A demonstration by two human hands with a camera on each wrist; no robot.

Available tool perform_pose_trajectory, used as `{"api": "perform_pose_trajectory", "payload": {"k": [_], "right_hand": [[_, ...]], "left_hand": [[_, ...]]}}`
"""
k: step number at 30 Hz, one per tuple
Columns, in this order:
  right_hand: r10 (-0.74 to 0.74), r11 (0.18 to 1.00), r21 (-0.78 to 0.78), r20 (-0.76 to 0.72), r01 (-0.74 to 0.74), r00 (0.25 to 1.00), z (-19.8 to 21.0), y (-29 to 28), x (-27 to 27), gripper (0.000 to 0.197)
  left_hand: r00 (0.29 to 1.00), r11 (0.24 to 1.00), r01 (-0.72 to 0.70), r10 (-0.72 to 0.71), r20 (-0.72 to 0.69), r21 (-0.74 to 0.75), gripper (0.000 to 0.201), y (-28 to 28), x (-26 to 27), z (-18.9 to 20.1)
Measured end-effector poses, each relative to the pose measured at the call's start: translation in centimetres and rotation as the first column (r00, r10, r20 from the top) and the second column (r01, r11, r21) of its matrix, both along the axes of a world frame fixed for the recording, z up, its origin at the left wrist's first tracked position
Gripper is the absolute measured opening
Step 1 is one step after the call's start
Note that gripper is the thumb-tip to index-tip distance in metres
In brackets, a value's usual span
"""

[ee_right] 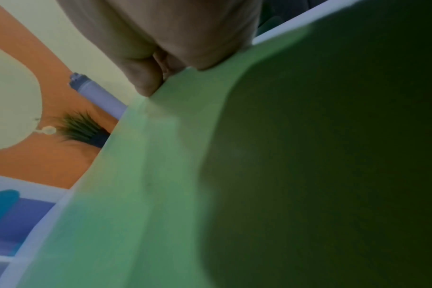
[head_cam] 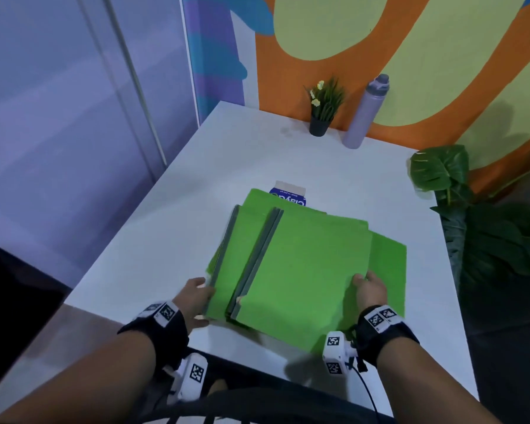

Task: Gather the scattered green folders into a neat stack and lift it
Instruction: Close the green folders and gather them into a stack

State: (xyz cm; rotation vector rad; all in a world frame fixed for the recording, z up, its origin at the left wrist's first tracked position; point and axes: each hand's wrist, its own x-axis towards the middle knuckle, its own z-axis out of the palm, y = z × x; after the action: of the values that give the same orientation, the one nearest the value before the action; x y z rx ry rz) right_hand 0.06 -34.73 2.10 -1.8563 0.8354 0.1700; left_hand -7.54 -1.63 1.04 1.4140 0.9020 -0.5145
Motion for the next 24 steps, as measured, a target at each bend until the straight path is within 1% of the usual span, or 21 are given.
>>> {"api": "perform_pose_trajectory", "payload": {"k": [1, 2, 4, 5, 6, 7, 9, 10, 12, 14, 16, 17, 19, 20, 21, 23, 24], "right_hand": [[0.014, 1.000, -0.003, -0.017, -0.014, 1.000, -0.3, 0.4, -0.1, 0.051], [0.031, 0.999, -0.007, -0.026, -0.031, 0.999, -0.6, 0.9, -0.1, 0.051], [0.082, 0.996, -0.025, -0.041, -0.083, 0.996, -0.9, 1.8, -0.2, 0.050], [0.117, 0.992, -0.031, -0.052, -0.118, 0.992, -1.1, 2.2, -0.2, 0.050], [0.166, 0.985, -0.035, -0.067, -0.168, 0.984, -1.2, 2.7, -0.1, 0.049], [0.217, 0.975, -0.035, -0.085, -0.221, 0.972, -1.3, 3.2, -0.1, 0.049], [0.311, 0.949, -0.023, -0.110, -0.316, 0.944, -1.2, 3.9, 0.1, 0.048], [0.355, 0.932, -0.032, -0.119, -0.361, 0.927, -1.2, 4.0, 0.2, 0.047], [0.407, 0.897, -0.119, -0.159, -0.427, 0.900, -1.3, 3.3, 0.5, 0.045], [0.353, 0.880, -0.256, -0.213, -0.401, 0.911, -1.5, 1.2, 0.8, 0.046], [0.236, 0.840, -0.402, -0.336, -0.365, 0.912, -1.4, -1.4, 0.5, 0.051], [0.163, 0.831, -0.437, -0.397, -0.343, 0.903, -1.3, -2.7, 0.1, 0.055], [0.042, 0.839, -0.462, -0.470, -0.286, 0.882, -1.7, -4.6, -0.9, 0.062], [0.006, 0.842, -0.466, -0.498, -0.274, 0.867, -1.9, -5.3, -1.5, 0.066], [-0.011, 0.841, -0.465, -0.524, -0.276, 0.852, -2.2, -5.7, -2.0, 0.068], [-0.014, 0.844, -0.462, -0.528, -0.274, 0.849, -2.8, -6.3, -2.4, 0.071], [-0.011, 0.849, -0.453, -0.530, -0.272, 0.848, -3.1, -6.5, -2.4, 0.075]], "left_hand": [[0.999, 0.999, 0.047, -0.047, -0.007, -0.012, 0.023, -0.1, 0.0, 0.2], [0.997, 0.997, 0.079, -0.079, -0.015, -0.014, 0.029, 0.0, 0.0, 0.3], [0.991, 0.991, 0.133, -0.133, -0.022, -0.015, 0.055, 0.0, 0.3, -0.1], [0.982, 0.983, 0.185, -0.185, -0.025, 0.002, 0.068, 0.0, 0.4, -0.5], [0.969, 0.969, 0.247, -0.246, -0.018, 0.026, 0.074, 0.0, 0.4, -0.6], [0.958, 0.956, 0.287, -0.288, 0.012, 0.058, 0.068, 0.0, 0.4, -0.8], [0.947, 0.947, 0.304, -0.312, 0.078, 0.102, 0.047, -0.1, 0.5, -1.2], [0.948, 0.950, 0.291, -0.302, 0.104, 0.109, 0.042, 0.0, 0.6, -1.1], [0.950, 0.960, 0.245, -0.266, 0.165, 0.134, 0.038, 0.3, 1.0, -0.8], [0.942, 0.958, 0.216, -0.255, 0.218, 0.188, 0.037, 0.8, 1.4, -0.6], [0.940, 0.956, 0.193, -0.245, 0.239, 0.220, 0.038, 1.6, 1.8, -0.4], [0.941, 0.957, 0.181, -0.235, 0.243, 0.225, 0.038, 2.0, 2.0, -0.3], [0.944, 0.952, 0.178, -0.237, 0.231, 0.250, 0.037, 2.6, 2.2, -0.4], [0.944, 0.944, 0.186, -0.249, 0.218, 0.271, 0.036, 2.8, 2.2, -0.4], [0.943, 0.938, 0.190, -0.257, 0.210, 0.290, 0.036, 2.8, 2.1, -0.6], [0.946, 0.930, 0.187, -0.257, 0.198, 0.315, 0.035, 2.7, 2.0, -1.0], [0.947, 0.928, 0.188, -0.258, 0.190, 0.323, 0.035, 2.6, 1.9, -1.1]]}}
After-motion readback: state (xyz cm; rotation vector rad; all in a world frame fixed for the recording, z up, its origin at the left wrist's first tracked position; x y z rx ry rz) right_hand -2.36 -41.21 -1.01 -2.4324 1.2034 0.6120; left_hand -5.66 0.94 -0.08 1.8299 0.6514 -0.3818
